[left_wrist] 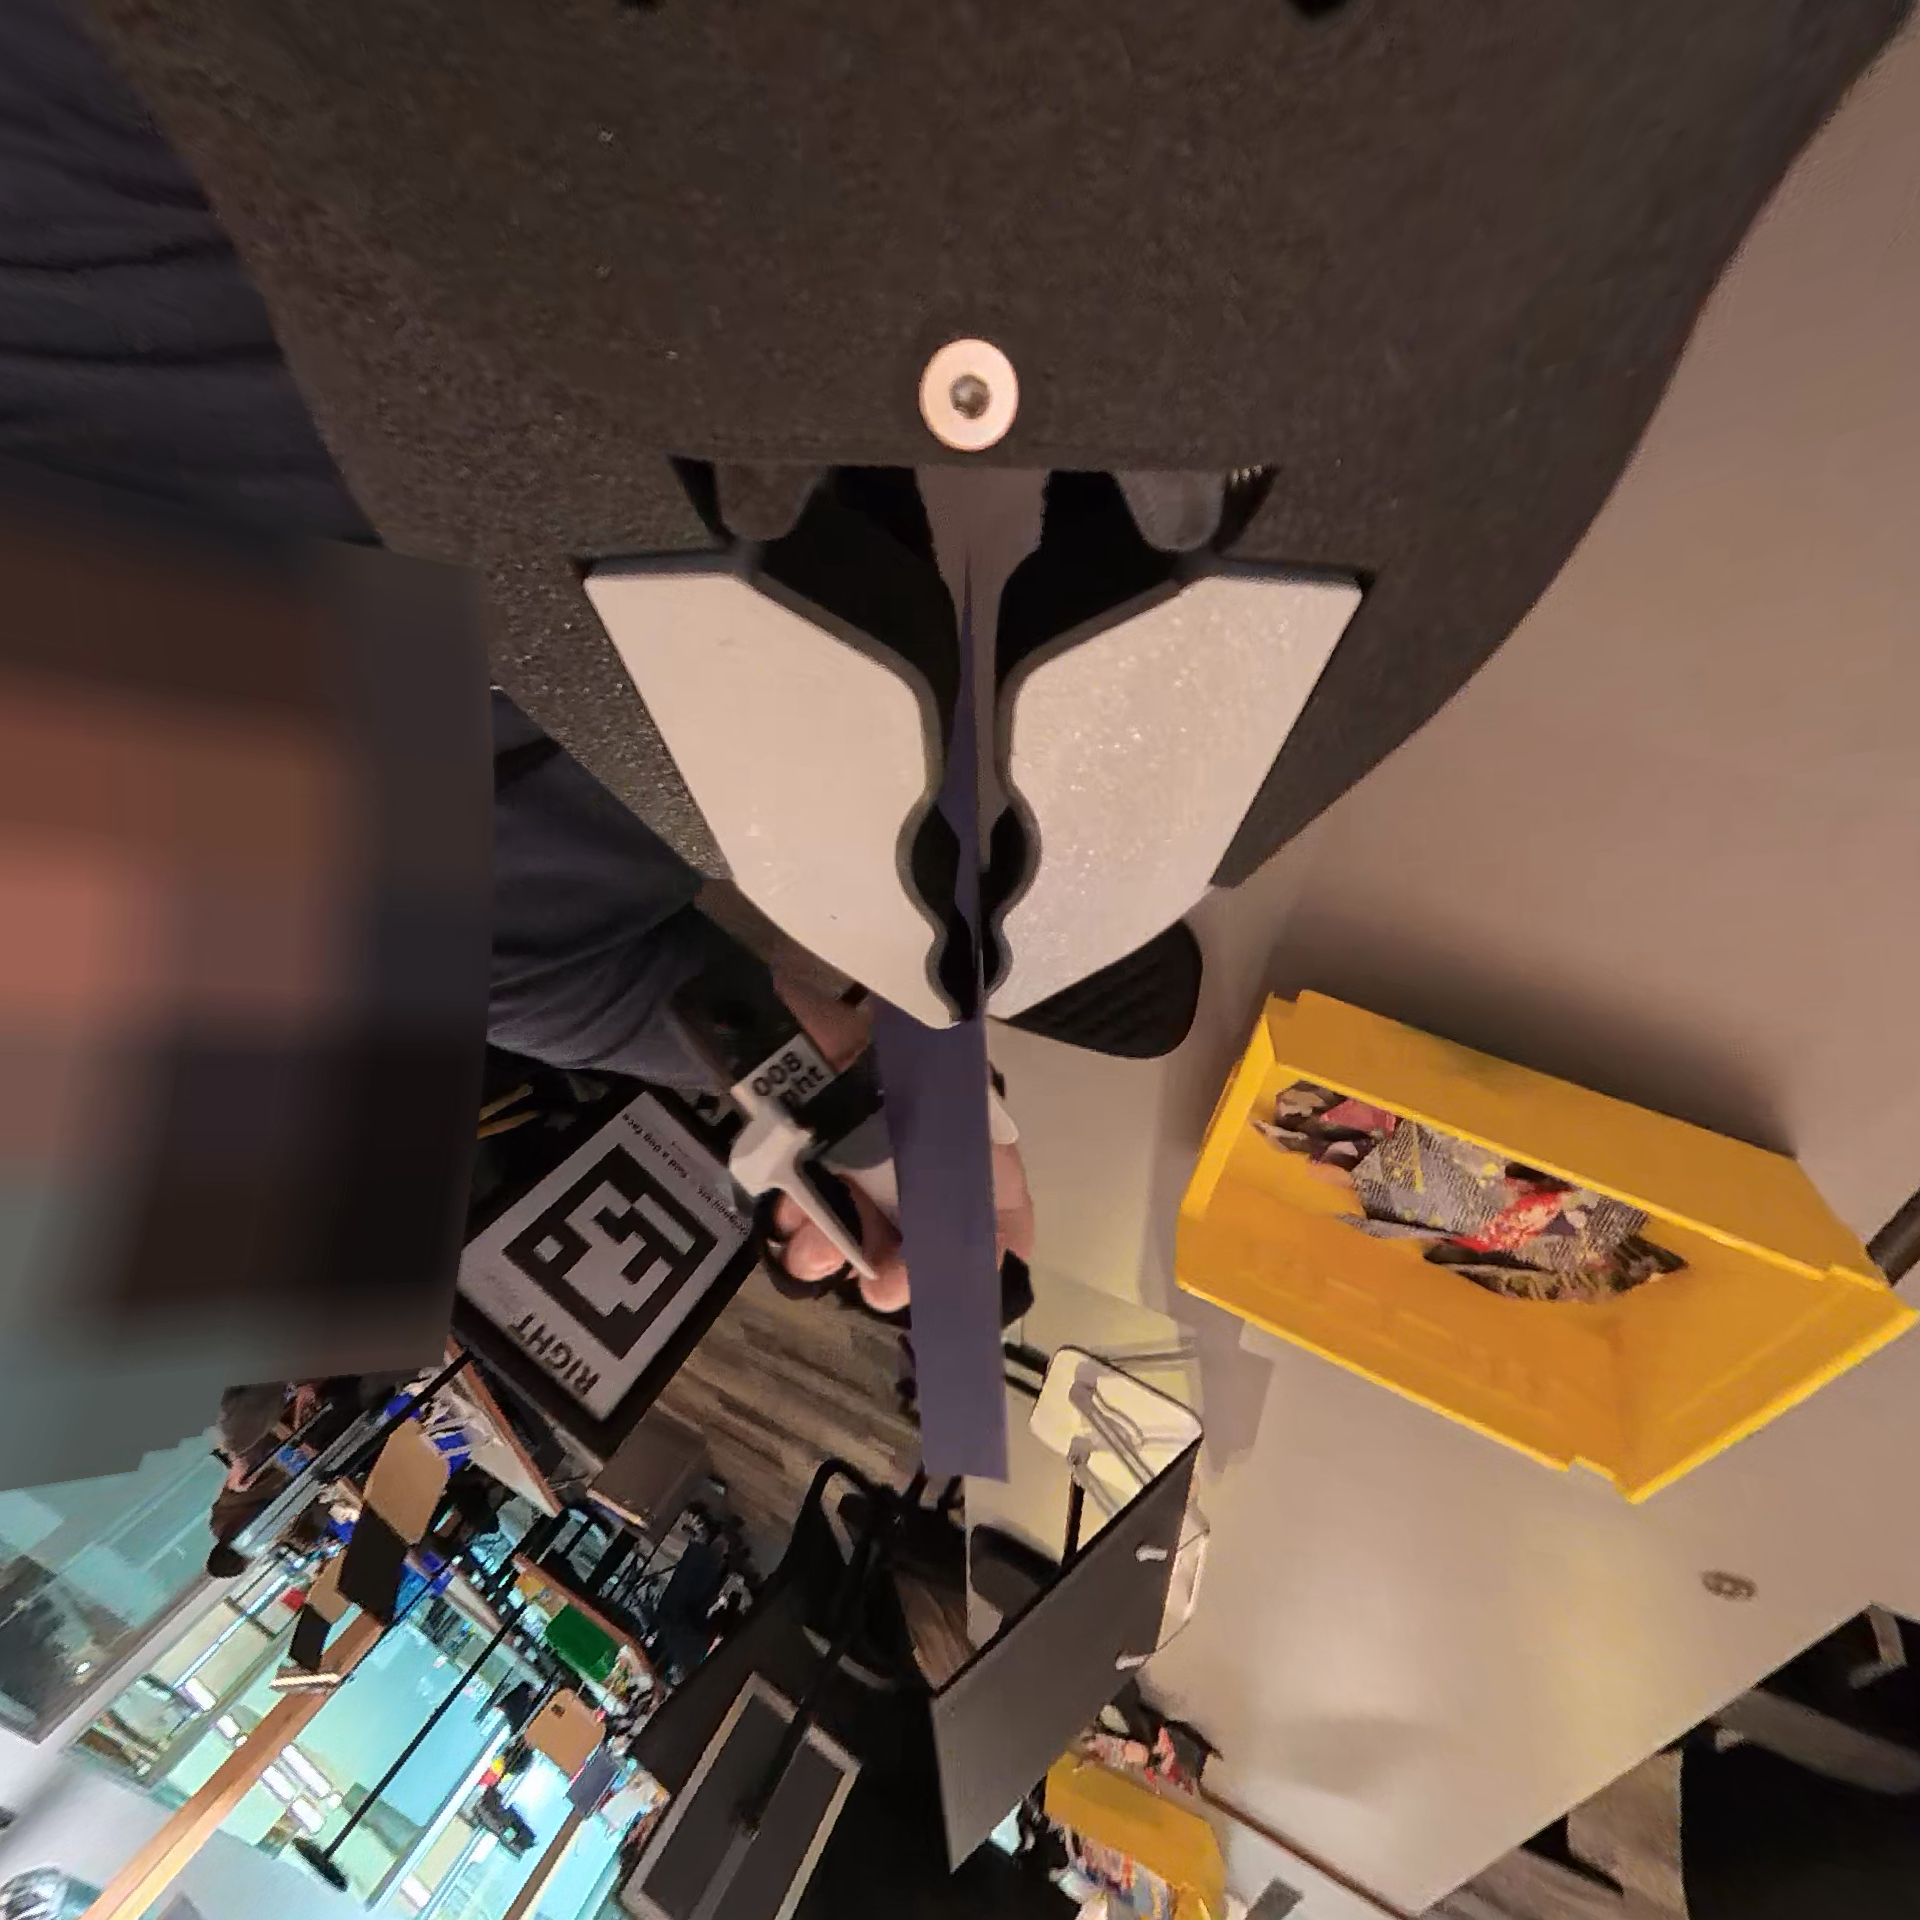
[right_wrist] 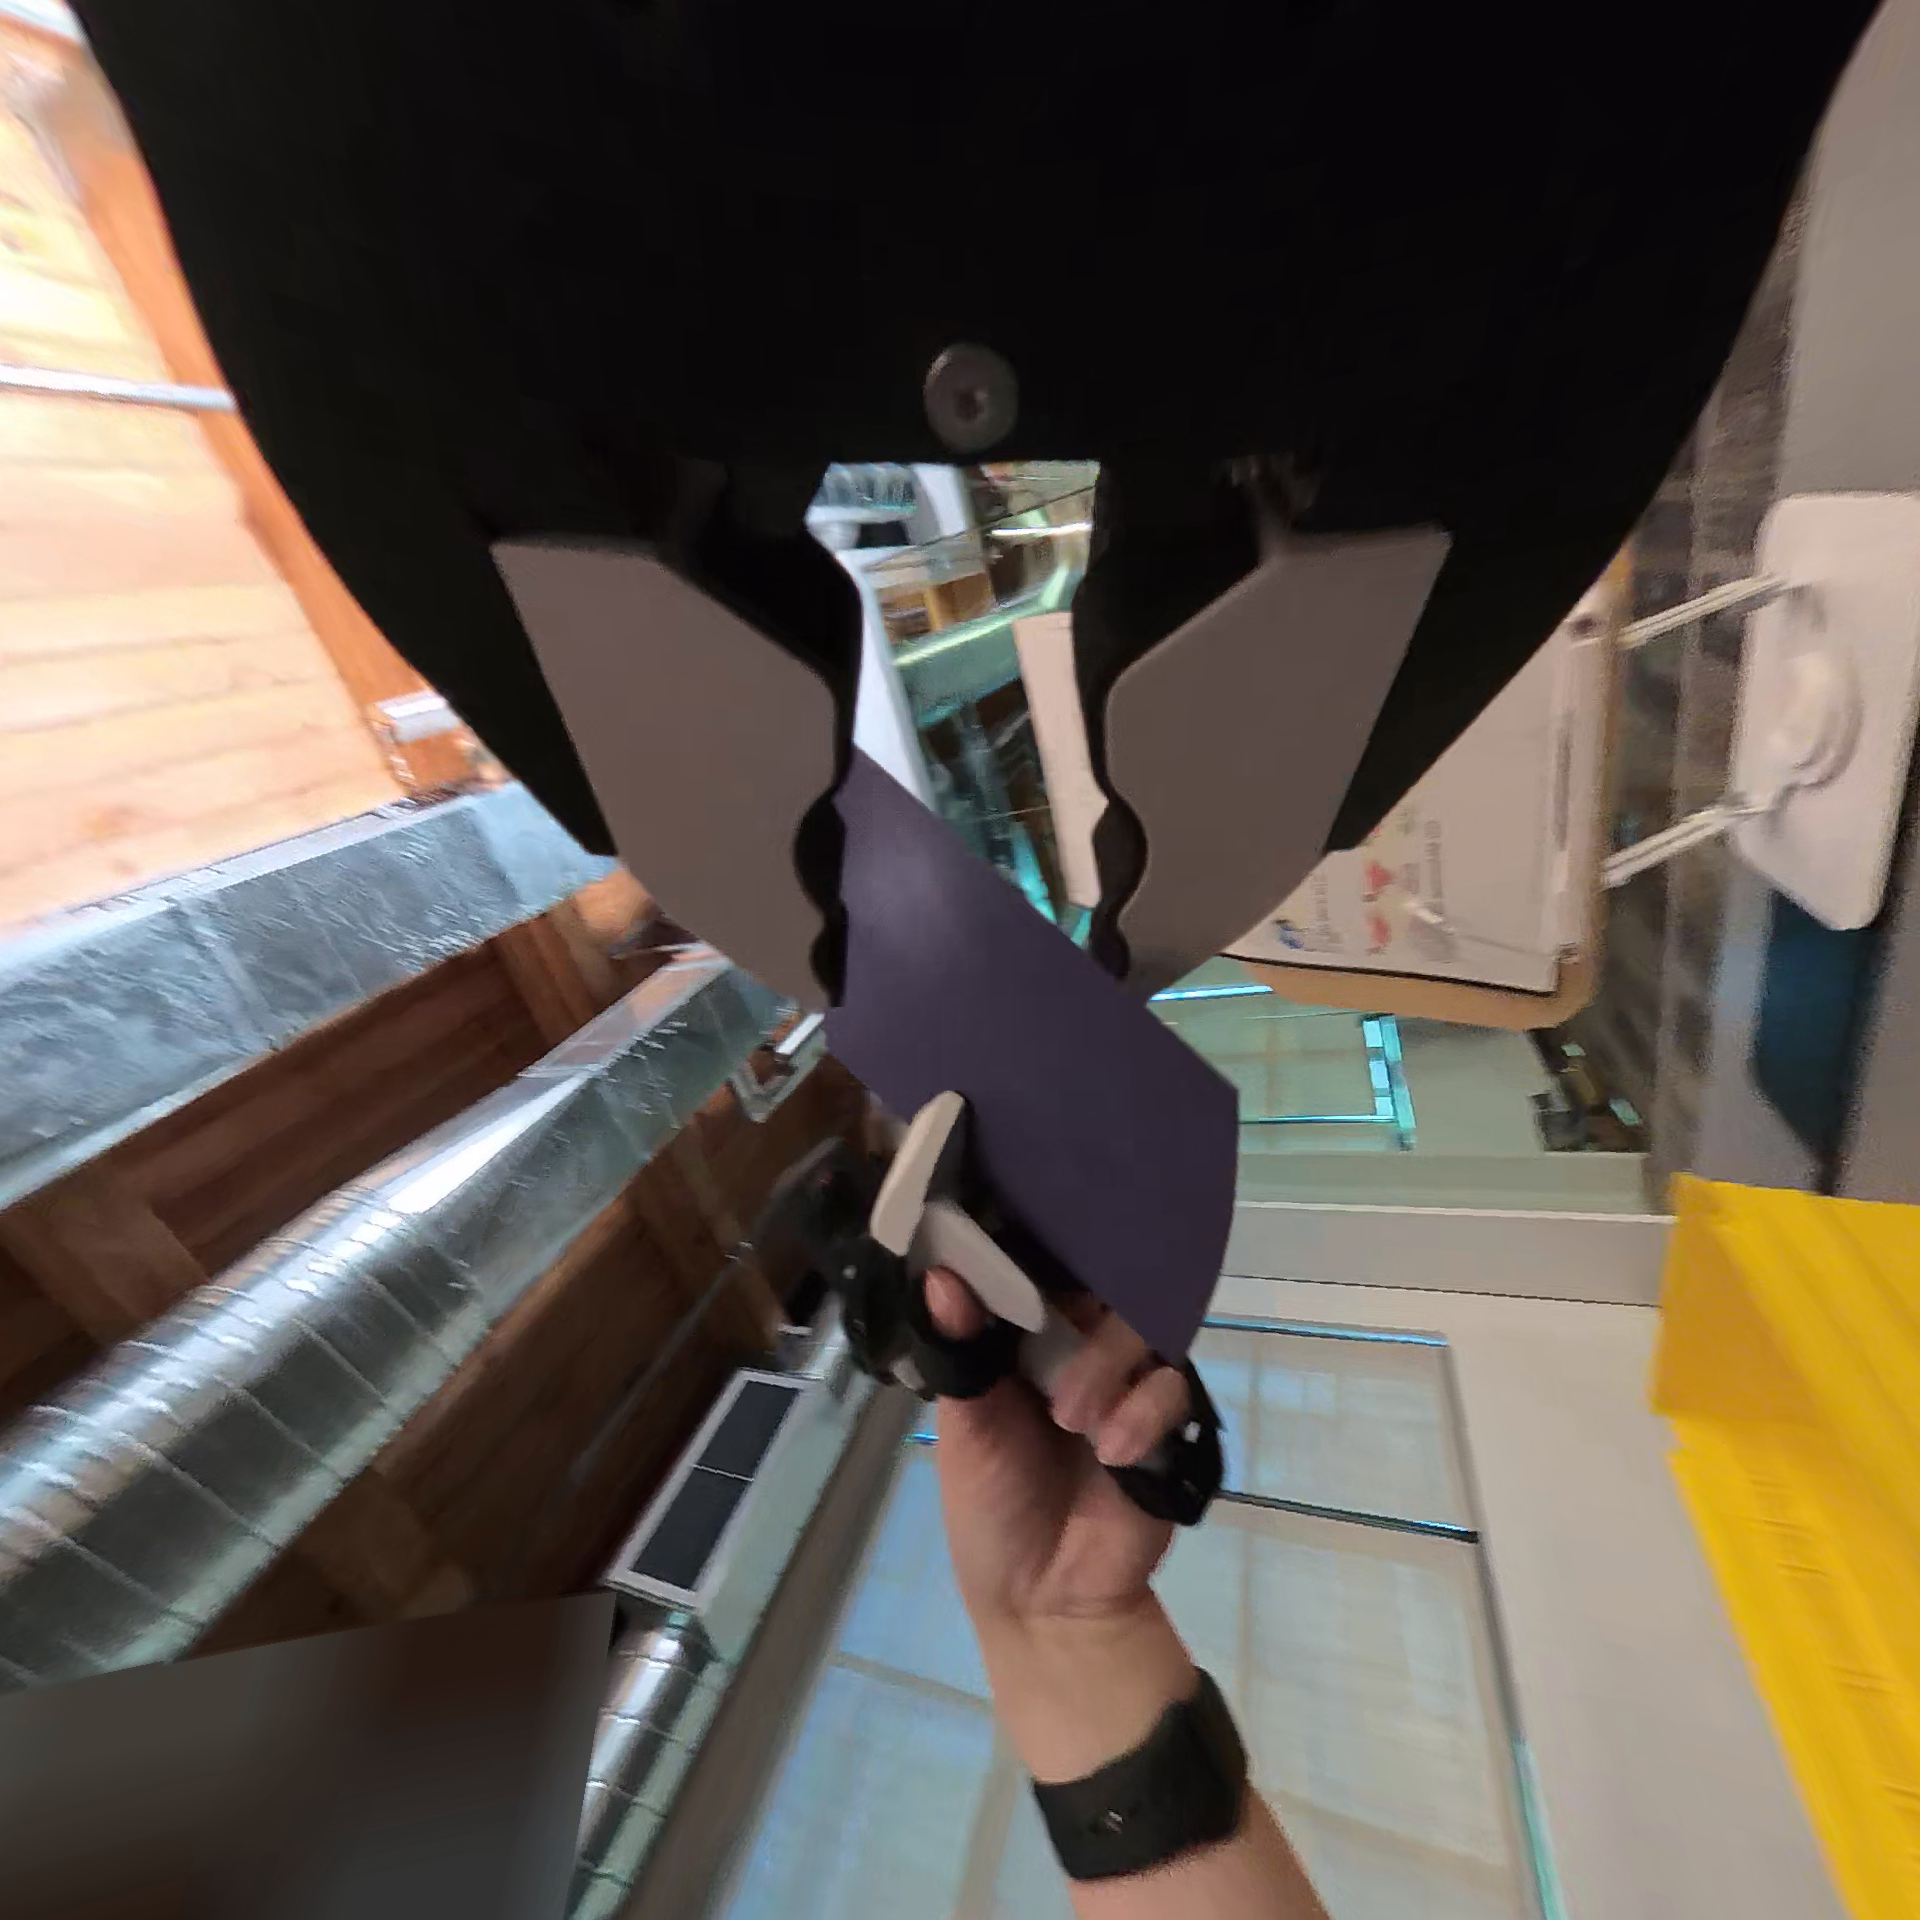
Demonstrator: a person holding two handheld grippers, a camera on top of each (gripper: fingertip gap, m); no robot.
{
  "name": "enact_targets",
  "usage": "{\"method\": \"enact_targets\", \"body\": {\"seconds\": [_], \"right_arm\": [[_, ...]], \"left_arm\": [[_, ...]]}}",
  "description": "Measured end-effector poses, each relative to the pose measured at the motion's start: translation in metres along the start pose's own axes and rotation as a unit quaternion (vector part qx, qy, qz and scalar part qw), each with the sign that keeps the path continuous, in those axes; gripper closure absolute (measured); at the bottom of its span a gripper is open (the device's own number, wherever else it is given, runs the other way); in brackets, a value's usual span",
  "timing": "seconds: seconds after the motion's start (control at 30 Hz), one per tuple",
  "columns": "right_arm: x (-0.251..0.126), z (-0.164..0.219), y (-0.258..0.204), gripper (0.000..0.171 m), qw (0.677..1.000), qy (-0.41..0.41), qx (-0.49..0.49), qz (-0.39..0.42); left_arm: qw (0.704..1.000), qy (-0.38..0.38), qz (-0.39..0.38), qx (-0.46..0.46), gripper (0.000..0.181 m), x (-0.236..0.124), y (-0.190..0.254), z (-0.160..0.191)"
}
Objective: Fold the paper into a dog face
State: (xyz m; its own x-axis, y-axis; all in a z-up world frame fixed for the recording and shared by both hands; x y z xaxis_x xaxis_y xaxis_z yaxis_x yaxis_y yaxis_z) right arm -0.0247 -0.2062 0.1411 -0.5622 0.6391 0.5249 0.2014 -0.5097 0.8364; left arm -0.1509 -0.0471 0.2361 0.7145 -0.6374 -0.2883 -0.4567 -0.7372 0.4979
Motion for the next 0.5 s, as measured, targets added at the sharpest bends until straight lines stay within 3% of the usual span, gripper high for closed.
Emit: {"method": "enact_targets", "body": {"seconds": [0.03, 0.07, 0.13, 0.2, 0.23, 0.37, 0.43, 0.5], "right_arm": [[0.0, 0.0, -0.004, 0.132, 1.0, -0.002, 0.009, -0.023], [0.0, 0.0, -0.007, 0.139, 0.999, -0.007, 0.021, -0.044], [0.0, 0.004, -0.016, 0.169, 0.991, -0.02, 0.065, -0.119], [0.003, 0.011, -0.024, 0.17, 0.971, -0.049, 0.155, -0.173], [0.006, 0.017, -0.03, 0.17, 0.947, -0.072, 0.226, -0.216], [0.007, 0.039, -0.066, 0.17, 0.779, -0.12, 0.48, -0.386], [0.003, 0.047, -0.078, 0.17, 0.727, -0.114, 0.537, -0.413], [0.002, 0.056, -0.086, 0.17, 0.7, -0.116, 0.573, -0.41]], "left_arm": [[1.0, -0.003, -0.002, -0.002, 0.181, 0.002, -0.006, 0.004], [1.0, -0.009, -0.009, -0.003, 0.181, 0.003, -0.011, 0.009], [0.998, -0.04, -0.047, 0.008, 0.181, 0.006, -0.026, 0.021], [0.994, -0.072, -0.085, 0.023, 0.181, 0.01, -0.039, 0.035], [0.99, -0.088, -0.102, 0.031, 0.181, 0.013, -0.046, 0.042], [0.982, -0.12, -0.133, 0.06, 0.181, 0.025, -0.072, 0.068], [0.981, -0.126, -0.132, 0.067, 0.181, 0.03, -0.082, 0.081], [0.979, -0.129, -0.133, 0.085, 0.18, 0.032, -0.09, 0.093]]}}
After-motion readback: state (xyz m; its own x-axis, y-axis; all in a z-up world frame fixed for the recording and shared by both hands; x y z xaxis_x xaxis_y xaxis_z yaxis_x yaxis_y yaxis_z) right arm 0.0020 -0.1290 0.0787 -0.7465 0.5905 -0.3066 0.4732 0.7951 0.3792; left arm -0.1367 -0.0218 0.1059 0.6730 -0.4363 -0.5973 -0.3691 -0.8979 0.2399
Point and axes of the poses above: each gripper's, where its closed fingertips meet, x out along the fingers, z out of its underside, y = z × x across the jaws, the point moved 8 cm from there along -x, back along the fingers, and after that the axes turned 8 degrees about z, right-handed, at the moved point
